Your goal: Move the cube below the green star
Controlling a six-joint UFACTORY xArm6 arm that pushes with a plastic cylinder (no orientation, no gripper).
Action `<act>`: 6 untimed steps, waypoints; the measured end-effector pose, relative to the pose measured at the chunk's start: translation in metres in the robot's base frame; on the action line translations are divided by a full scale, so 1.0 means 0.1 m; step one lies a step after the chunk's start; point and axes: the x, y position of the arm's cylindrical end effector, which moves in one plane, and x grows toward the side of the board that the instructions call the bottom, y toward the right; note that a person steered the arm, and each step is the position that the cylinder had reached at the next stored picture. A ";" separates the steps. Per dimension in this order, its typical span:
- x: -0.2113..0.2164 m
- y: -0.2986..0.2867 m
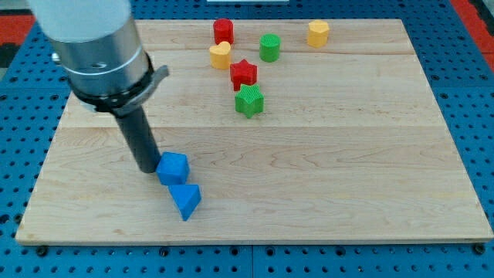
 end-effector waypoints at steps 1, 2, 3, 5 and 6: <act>0.03 -0.33; 0.41 -0.67; 0.27 -0.21; 0.34 0.25; 0.25 0.55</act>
